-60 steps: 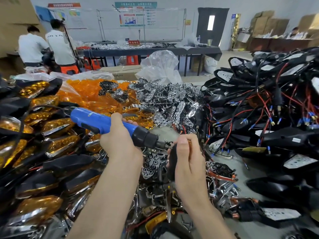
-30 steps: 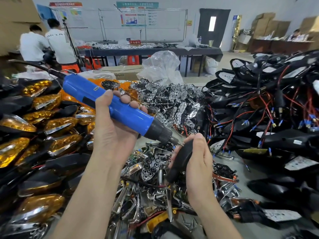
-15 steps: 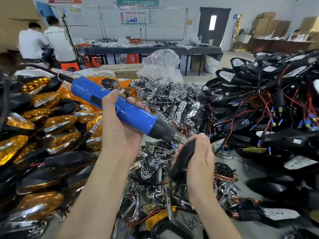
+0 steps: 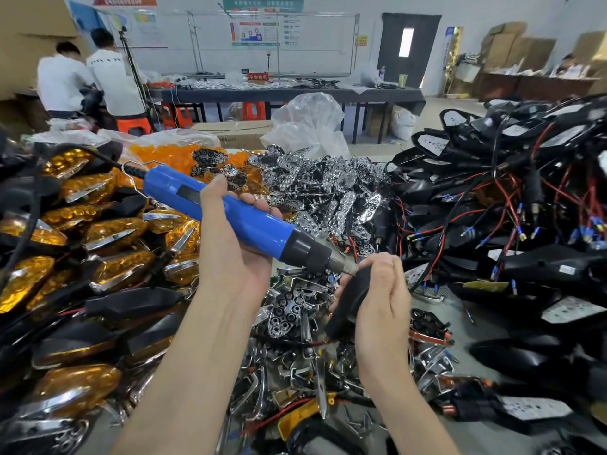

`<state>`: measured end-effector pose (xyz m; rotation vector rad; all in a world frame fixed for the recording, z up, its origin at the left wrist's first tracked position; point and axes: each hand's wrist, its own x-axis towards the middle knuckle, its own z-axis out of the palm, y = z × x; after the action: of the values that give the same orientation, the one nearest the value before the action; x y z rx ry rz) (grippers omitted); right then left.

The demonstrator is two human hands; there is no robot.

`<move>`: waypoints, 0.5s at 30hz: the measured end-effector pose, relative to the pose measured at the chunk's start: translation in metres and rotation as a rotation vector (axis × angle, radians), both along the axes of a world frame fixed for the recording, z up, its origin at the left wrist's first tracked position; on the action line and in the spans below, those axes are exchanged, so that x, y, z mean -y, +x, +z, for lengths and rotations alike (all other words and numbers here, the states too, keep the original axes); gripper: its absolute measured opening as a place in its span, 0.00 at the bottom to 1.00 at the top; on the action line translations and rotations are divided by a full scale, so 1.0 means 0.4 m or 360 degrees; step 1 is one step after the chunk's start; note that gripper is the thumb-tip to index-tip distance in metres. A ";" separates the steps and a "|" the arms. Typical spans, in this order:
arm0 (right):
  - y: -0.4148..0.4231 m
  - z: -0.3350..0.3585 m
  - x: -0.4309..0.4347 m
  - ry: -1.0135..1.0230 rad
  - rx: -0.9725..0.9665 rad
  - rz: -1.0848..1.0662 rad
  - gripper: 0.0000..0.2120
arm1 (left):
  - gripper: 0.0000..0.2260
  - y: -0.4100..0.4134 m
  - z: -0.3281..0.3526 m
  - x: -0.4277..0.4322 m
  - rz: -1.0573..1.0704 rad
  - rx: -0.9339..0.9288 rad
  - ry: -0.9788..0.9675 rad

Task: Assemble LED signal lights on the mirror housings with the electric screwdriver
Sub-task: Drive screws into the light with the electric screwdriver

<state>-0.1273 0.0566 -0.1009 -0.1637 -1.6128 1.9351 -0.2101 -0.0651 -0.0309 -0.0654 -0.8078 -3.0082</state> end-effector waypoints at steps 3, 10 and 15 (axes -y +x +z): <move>0.000 0.000 0.000 0.0018 0.0000 0.0013 0.14 | 0.11 -0.001 0.000 0.003 0.0011 0.0016 -0.0014; -0.002 -0.004 -0.001 0.0010 0.0013 0.0015 0.14 | 0.13 0.001 -0.001 0.002 0.0010 0.0098 -0.0030; -0.007 -0.009 -0.001 -0.0013 0.0003 0.0014 0.15 | 0.13 0.002 -0.001 0.002 0.0021 0.0129 -0.0048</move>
<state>-0.1301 0.0572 -0.1043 -0.1618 -1.6099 1.9490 -0.2094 -0.0660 -0.0313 0.0613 -0.8571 -3.0041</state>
